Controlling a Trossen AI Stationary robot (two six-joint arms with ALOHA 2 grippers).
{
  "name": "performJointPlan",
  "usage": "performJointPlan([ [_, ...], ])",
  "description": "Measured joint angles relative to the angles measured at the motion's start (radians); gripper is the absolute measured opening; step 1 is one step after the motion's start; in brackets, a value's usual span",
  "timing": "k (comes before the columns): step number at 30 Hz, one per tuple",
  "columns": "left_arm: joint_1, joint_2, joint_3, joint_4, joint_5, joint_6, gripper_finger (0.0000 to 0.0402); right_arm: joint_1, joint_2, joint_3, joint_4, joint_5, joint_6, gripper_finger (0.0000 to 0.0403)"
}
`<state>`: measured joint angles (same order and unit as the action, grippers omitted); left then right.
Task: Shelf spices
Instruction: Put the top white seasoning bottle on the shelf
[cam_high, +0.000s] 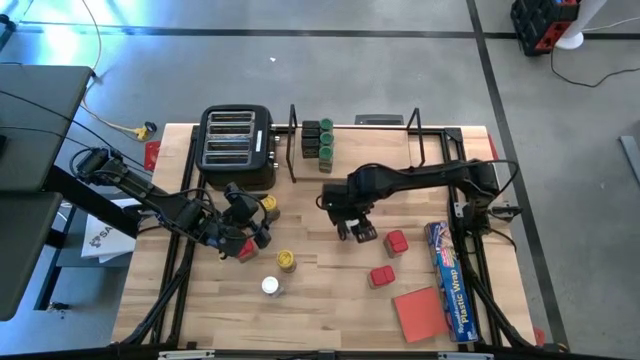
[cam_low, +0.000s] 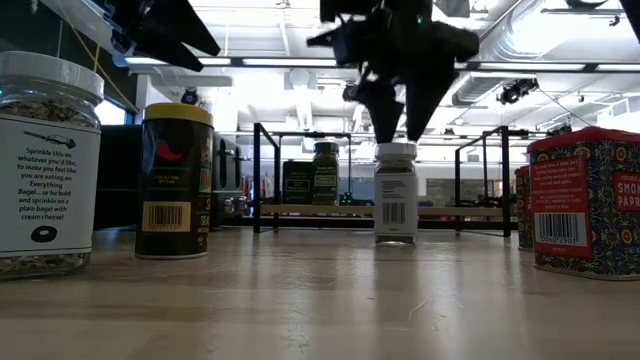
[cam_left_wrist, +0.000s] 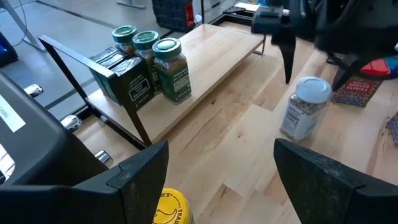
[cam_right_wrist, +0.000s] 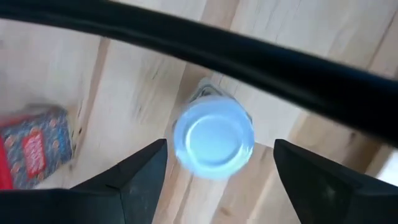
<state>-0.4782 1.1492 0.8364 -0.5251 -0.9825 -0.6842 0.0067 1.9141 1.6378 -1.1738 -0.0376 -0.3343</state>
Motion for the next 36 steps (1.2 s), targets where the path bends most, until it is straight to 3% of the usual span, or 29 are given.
performJointPlan([
  [6,0.0,0.0,0.0,-0.001,0.006,-0.001,0.0287,0.007,-0.025,0.032,-0.099,0.016,-0.125,0.0291],
  [11,0.0,0.0,0.0,-0.001,0.008,0.001,0.0287,0.0,-0.024,-0.077,-0.072,0.024,-0.041,0.0291],
  [15,0.0,0.0,0.0,-0.002,0.013,0.008,0.0287,0.013,-0.023,-0.115,-0.059,-0.065,0.028,0.0291],
  [21,0.0,0.0,0.0,-0.002,0.017,0.008,0.0287,0.087,-0.023,-0.056,0.009,-0.186,0.068,0.0291],
  [32,0.0,0.0,0.0,-0.001,0.012,0.008,0.0287,0.105,-0.024,0.017,-0.038,-0.2,-0.001,0.0291],
  [36,0.0,0.0,0.0,-0.001,0.012,0.008,0.0287,0.112,-0.017,0.017,0.09,-0.175,-0.045,0.0291],
])
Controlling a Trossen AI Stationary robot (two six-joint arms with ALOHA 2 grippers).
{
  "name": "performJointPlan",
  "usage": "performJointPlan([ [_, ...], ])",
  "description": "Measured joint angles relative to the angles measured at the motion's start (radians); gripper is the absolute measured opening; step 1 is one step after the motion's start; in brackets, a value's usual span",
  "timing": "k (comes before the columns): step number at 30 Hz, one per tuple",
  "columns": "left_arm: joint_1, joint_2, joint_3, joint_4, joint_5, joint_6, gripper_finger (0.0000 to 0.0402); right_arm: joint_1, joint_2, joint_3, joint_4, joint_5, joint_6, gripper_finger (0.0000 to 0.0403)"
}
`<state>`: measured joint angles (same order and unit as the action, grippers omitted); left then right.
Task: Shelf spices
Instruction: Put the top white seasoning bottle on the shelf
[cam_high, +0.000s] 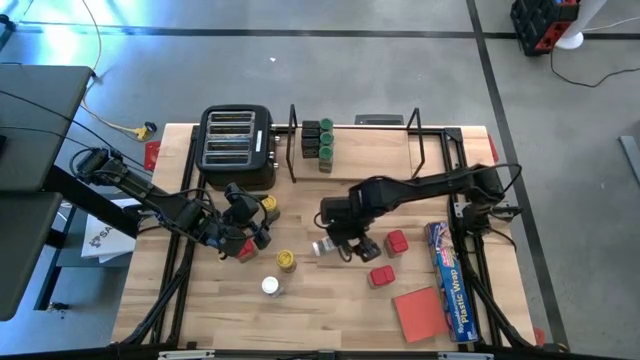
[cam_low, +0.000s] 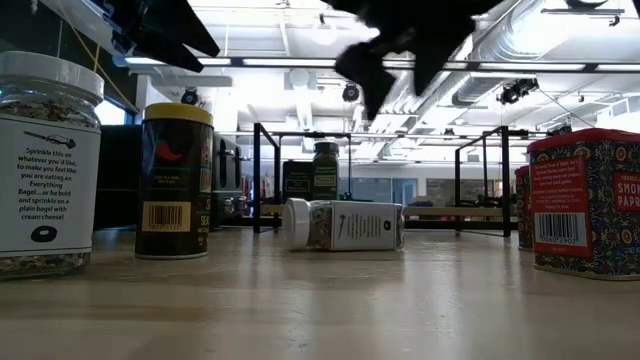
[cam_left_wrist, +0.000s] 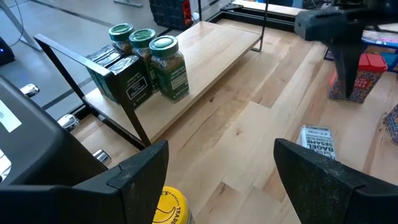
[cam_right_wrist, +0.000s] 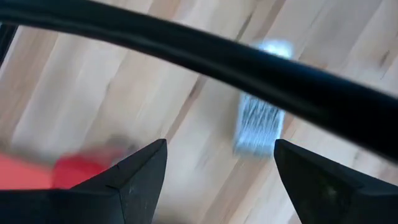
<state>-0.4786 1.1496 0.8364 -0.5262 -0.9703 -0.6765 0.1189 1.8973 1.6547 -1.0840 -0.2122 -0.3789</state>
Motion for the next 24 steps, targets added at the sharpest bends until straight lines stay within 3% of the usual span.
performJointPlan([
  [10,0.0,0.0,0.0,0.0,0.0,0.0,0.0287,0.0,0.161,0.0,0.343,0.031,0.041,0.0291],
  [14,0.0,0.0,0.0,0.0,0.019,0.0,0.0287,0.004,0.216,0.0,0.35,0.098,0.057,0.0291],
  [21,0.0,0.0,0.0,0.0,0.018,0.0,0.0287,0.004,0.291,0.0,0.418,0.102,0.065,0.0288],
  [24,0.0,0.0,0.0,0.0,0.018,0.0,0.0287,0.004,0.316,0.0,0.447,0.102,0.088,0.0268],
])
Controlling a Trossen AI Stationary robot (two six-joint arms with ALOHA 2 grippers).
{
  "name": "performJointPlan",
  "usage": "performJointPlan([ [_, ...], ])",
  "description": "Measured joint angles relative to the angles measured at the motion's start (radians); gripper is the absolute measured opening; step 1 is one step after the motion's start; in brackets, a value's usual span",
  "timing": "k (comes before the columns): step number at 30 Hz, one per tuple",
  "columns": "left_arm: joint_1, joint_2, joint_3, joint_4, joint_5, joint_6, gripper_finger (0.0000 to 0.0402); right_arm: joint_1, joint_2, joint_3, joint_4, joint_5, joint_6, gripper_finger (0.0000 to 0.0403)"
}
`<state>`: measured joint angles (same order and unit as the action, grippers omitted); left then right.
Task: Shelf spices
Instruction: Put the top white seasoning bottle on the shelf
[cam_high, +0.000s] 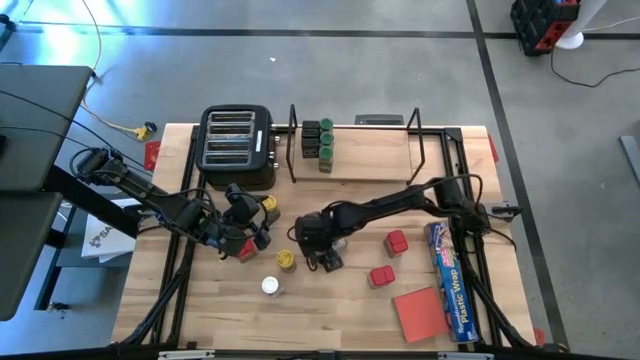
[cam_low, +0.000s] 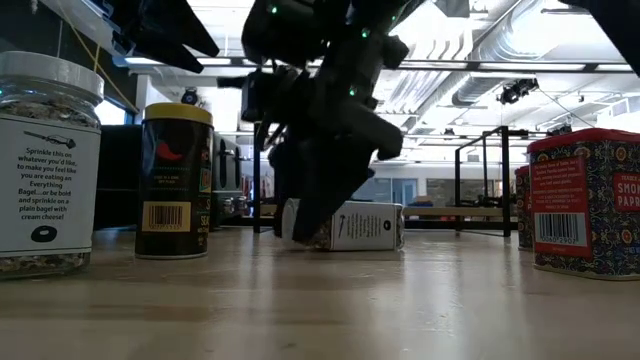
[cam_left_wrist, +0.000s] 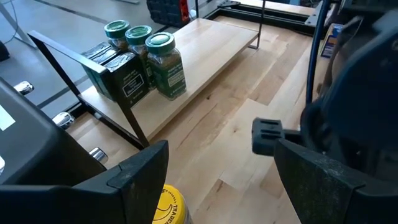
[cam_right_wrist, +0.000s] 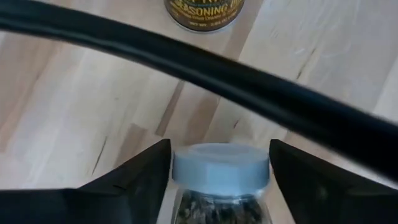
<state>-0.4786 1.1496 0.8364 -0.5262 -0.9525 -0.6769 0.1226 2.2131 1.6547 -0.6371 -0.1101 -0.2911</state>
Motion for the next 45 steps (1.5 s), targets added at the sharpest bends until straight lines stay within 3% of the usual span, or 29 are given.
performJointPlan([
  [5,0.0,0.0,0.0,0.001,0.0,0.0,0.0287,0.0,0.006,0.0,0.002,0.028,0.069,0.0195],
  [9,0.0,0.0,0.0,0.001,0.0,0.0,0.0287,-0.006,-0.031,-0.002,-0.004,0.113,0.129,0.0196],
  [13,0.0,0.0,0.0,0.001,-0.001,-0.002,0.0287,-0.026,-0.142,-0.036,0.023,0.279,0.213,0.0196],
  [18,0.0,0.0,0.0,-0.001,-0.001,0.0,0.0287,-0.036,-0.42,-0.42,0.353,0.419,0.386,0.0196],
  [23,0.0,0.0,0.0,0.0,-0.019,0.008,0.0287,0.012,-0.62,-0.85,0.97,0.511,0.523,0.0196],
  [27,0.0,0.0,0.0,0.0,-0.039,0.015,0.0287,0.042,-0.589,-1.054,1.442,0.627,0.502,0.0196],
  [30,0.0,0.0,0.0,0.002,-0.045,0.016,0.0287,0.032,-0.523,-1.109,1.635,0.663,0.498,0.0196],
  [38,0.0,0.0,0.0,0.032,-0.061,0.008,0.0287,-0.001,-0.388,-1.066,1.713,0.66,0.536,0.021],
  [45,0.0,0.0,0.0,0.032,-0.055,0.008,0.0287,0.003,-0.371,-1.056,1.718,0.66,0.516,0.023],
])
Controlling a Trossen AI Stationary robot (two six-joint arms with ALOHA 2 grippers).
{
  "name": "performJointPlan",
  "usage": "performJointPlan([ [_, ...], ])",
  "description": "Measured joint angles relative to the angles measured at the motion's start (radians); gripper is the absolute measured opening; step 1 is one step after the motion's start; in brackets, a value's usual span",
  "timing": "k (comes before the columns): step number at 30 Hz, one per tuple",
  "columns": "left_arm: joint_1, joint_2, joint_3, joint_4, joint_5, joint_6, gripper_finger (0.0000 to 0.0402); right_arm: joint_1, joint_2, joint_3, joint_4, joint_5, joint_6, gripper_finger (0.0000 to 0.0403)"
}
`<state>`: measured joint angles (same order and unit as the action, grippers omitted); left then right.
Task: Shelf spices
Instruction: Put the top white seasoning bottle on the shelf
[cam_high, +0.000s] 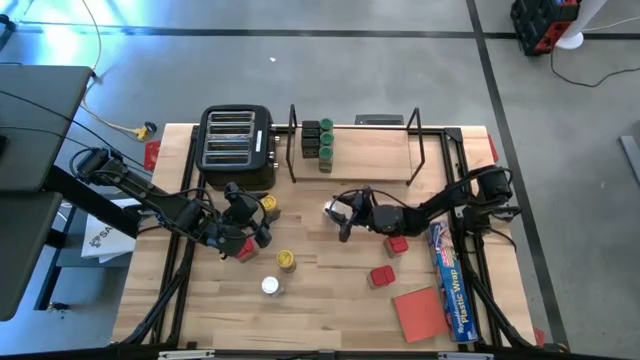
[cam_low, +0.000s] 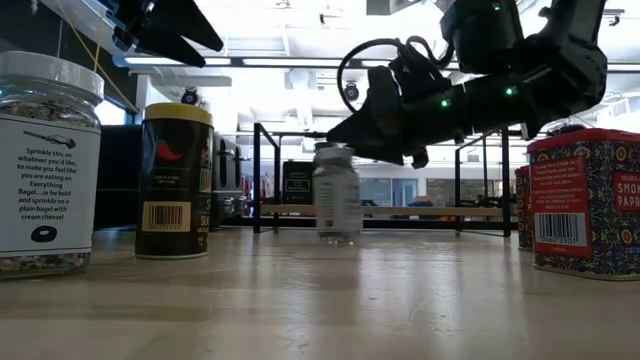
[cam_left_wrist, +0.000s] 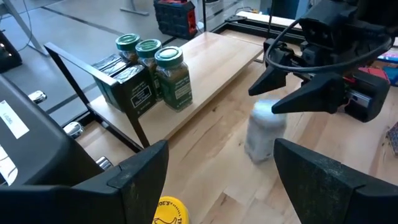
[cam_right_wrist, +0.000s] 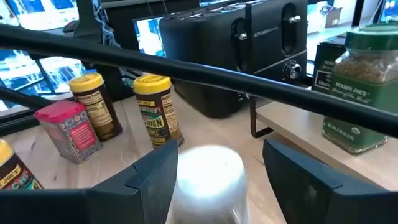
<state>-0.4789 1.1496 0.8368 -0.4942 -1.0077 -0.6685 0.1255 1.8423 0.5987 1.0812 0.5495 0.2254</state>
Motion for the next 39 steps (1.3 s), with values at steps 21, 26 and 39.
performJointPlan([
  [21,0.0,0.0,0.0,-0.002,0.029,0.006,0.0287,-0.102,-0.2,0.278,-0.848,-0.51,-0.234,0.0242],
  [26,-0.001,0.0,0.0,-0.002,0.03,0.008,0.0287,-0.153,-0.167,0.394,-1.04,-0.559,-0.308,0.0258],
  [39,-0.001,0.0,0.0,-0.002,0.03,0.008,0.0287,-0.165,-0.065,0.564,-1.272,-0.56,-0.294,0.0262],
])
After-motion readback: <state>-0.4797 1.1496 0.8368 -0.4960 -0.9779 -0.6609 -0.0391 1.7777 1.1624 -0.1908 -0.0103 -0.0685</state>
